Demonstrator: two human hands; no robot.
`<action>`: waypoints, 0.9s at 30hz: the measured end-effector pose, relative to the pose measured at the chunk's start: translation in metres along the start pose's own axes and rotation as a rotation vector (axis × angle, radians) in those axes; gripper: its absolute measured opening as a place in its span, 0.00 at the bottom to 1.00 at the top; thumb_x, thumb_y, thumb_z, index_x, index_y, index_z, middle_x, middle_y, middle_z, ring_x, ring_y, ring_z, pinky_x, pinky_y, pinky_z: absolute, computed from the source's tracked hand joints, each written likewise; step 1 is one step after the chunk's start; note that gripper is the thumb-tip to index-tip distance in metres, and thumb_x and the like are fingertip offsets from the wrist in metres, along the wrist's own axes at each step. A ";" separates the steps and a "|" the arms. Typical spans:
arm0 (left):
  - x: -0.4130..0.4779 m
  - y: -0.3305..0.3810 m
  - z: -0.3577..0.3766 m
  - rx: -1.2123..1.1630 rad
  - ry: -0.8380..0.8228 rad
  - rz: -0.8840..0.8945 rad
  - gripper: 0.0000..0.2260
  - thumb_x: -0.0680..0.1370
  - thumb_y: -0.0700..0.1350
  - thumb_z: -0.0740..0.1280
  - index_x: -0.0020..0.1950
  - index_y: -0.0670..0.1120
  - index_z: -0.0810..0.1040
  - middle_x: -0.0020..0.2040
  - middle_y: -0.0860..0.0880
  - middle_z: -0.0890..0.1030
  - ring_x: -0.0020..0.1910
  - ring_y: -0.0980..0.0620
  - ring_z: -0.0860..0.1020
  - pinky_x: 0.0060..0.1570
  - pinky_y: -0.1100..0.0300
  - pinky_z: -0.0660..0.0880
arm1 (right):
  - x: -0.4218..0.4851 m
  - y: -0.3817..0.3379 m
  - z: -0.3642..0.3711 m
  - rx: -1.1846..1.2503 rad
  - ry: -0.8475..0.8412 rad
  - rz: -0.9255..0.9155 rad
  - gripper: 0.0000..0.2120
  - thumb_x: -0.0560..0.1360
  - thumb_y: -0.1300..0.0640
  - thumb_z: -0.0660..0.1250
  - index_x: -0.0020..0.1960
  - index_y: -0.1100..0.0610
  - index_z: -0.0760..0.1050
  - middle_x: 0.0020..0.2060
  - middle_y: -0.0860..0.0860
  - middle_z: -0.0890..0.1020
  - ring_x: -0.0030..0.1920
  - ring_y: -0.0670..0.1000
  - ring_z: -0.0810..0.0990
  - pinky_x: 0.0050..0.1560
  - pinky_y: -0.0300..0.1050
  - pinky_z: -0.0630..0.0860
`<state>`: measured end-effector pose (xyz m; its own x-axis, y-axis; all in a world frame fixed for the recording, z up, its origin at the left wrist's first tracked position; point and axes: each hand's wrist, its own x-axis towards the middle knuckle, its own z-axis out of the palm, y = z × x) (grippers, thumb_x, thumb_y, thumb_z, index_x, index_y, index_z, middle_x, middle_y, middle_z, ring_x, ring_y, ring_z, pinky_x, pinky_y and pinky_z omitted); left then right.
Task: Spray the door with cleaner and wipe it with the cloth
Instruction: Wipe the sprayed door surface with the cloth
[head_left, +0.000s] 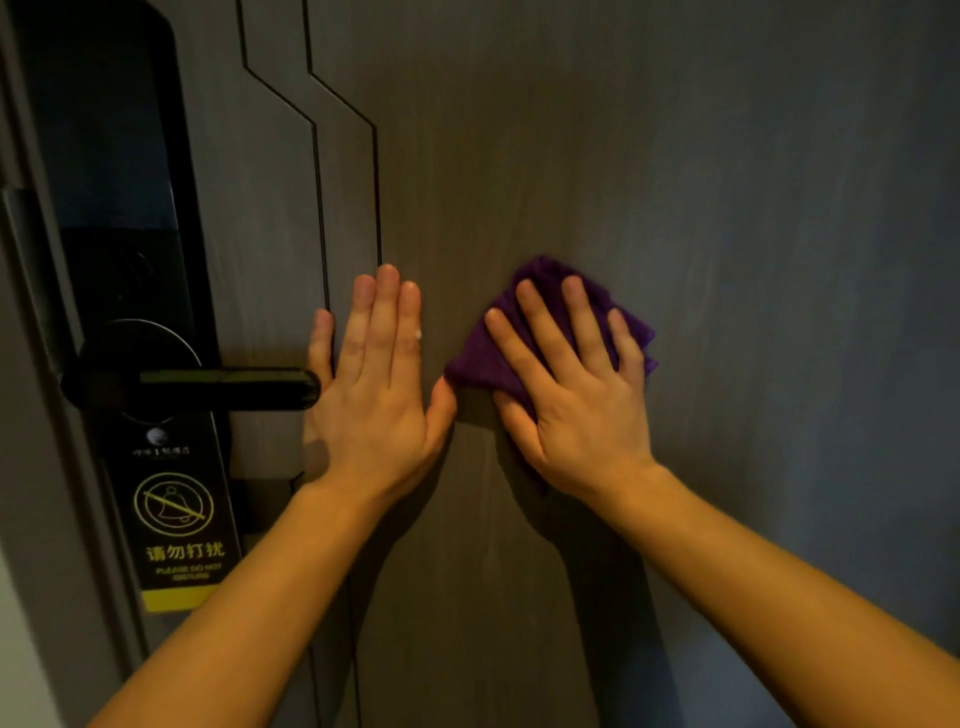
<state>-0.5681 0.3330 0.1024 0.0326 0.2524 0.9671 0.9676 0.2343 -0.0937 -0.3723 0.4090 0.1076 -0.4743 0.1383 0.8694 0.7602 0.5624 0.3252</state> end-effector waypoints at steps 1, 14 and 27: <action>0.000 0.000 0.000 0.001 -0.004 0.000 0.36 0.81 0.57 0.58 0.83 0.41 0.52 0.83 0.41 0.51 0.83 0.47 0.47 0.80 0.44 0.42 | -0.009 -0.002 0.003 0.001 -0.008 -0.004 0.34 0.80 0.38 0.57 0.82 0.44 0.51 0.82 0.49 0.49 0.82 0.58 0.46 0.79 0.65 0.53; -0.024 0.003 -0.012 0.024 -0.129 -0.003 0.35 0.83 0.57 0.55 0.83 0.41 0.47 0.84 0.40 0.49 0.83 0.44 0.45 0.79 0.49 0.35 | -0.120 -0.008 0.028 0.105 -0.161 -0.081 0.32 0.82 0.46 0.60 0.82 0.47 0.50 0.81 0.47 0.53 0.83 0.52 0.47 0.75 0.53 0.56; -0.003 0.144 -0.139 -1.107 -0.988 -0.819 0.24 0.85 0.56 0.57 0.76 0.44 0.69 0.70 0.51 0.73 0.71 0.53 0.70 0.62 0.75 0.67 | -0.092 0.030 -0.158 0.234 -0.577 0.398 0.31 0.78 0.49 0.64 0.79 0.52 0.61 0.80 0.51 0.64 0.80 0.55 0.59 0.69 0.55 0.67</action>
<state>-0.3942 0.2354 0.1191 -0.2717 0.9538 0.1281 0.3623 -0.0219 0.9318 -0.2360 0.2842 0.0963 -0.3891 0.7386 0.5505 0.8394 0.5305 -0.1184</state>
